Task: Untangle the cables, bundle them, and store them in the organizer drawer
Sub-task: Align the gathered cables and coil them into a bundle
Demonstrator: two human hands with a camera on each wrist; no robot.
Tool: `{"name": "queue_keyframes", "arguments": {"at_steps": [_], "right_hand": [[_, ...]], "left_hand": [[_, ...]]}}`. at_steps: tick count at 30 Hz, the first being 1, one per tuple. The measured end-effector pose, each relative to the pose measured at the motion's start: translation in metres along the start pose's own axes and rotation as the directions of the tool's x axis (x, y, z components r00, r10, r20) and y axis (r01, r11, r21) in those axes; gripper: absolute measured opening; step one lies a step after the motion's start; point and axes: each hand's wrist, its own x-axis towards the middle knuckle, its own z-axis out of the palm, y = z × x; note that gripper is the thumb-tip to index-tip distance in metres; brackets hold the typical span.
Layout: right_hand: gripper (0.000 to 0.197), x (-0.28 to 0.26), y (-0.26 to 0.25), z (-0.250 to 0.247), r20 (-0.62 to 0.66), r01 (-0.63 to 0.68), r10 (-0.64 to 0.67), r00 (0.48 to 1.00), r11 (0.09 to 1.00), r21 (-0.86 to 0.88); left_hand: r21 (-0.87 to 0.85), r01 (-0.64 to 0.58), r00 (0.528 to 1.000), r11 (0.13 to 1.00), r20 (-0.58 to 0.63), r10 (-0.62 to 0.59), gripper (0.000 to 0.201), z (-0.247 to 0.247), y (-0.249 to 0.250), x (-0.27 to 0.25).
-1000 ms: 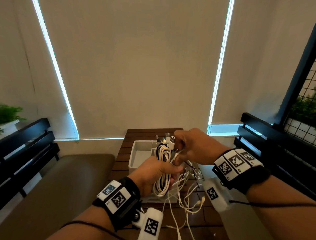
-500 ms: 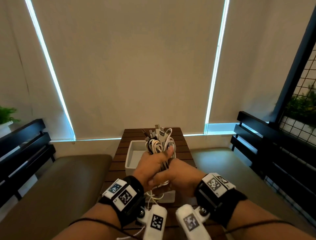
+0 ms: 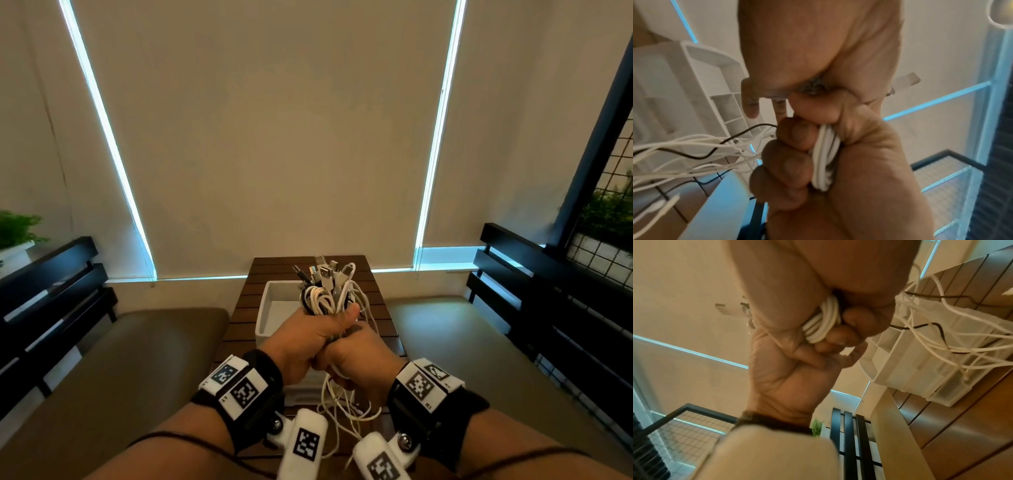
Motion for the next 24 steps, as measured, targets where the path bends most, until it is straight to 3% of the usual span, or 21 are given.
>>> {"name": "queue_keyframes", "arguments": {"at_steps": [3,5,8,11,15,19,22,24], "right_hand": [[0.01,-0.002,0.0,-0.002,-0.018,0.078,-0.078,0.997,0.996,0.045],[0.016,-0.001,0.001,-0.005,-0.01,0.131,-0.131,0.991,0.991,0.04],[0.022,-0.002,0.001,-0.008,0.005,0.139,-0.14,0.99,0.99,0.037],[0.03,-0.002,0.0,-0.01,0.078,0.057,-0.059,0.995,0.998,0.039],[0.045,0.001,-0.005,-0.019,0.232,-0.1,0.102,0.967,0.995,-0.018],[0.031,0.001,-0.004,-0.018,0.318,-0.213,0.184,0.93,0.975,0.059],[0.006,-0.005,-0.001,-0.011,0.262,-0.195,0.166,0.951,0.977,0.089],[0.018,-0.007,0.001,-0.005,0.168,-0.152,0.137,0.976,0.985,0.08]], "left_hand": [[-0.113,0.05,0.994,0.992,0.104,-0.038,0.045,-0.002,0.002,0.001],[-0.257,0.066,0.985,0.964,0.169,-0.023,0.048,-0.002,0.002,0.006],[-0.356,0.066,0.989,0.932,0.147,-0.014,0.028,0.004,0.002,0.009],[-0.35,0.075,0.995,0.934,0.081,-0.05,0.016,0.01,0.0,0.008],[-0.317,0.115,0.992,0.941,0.077,-0.096,0.023,0.011,0.0,0.007],[-0.17,0.144,0.988,0.975,0.084,-0.131,0.047,0.005,0.003,0.004],[-0.154,0.112,0.993,0.982,0.062,-0.104,0.058,0.002,0.003,0.003],[-0.155,0.081,0.996,0.985,0.042,-0.075,0.058,0.001,0.002,0.003]]}}
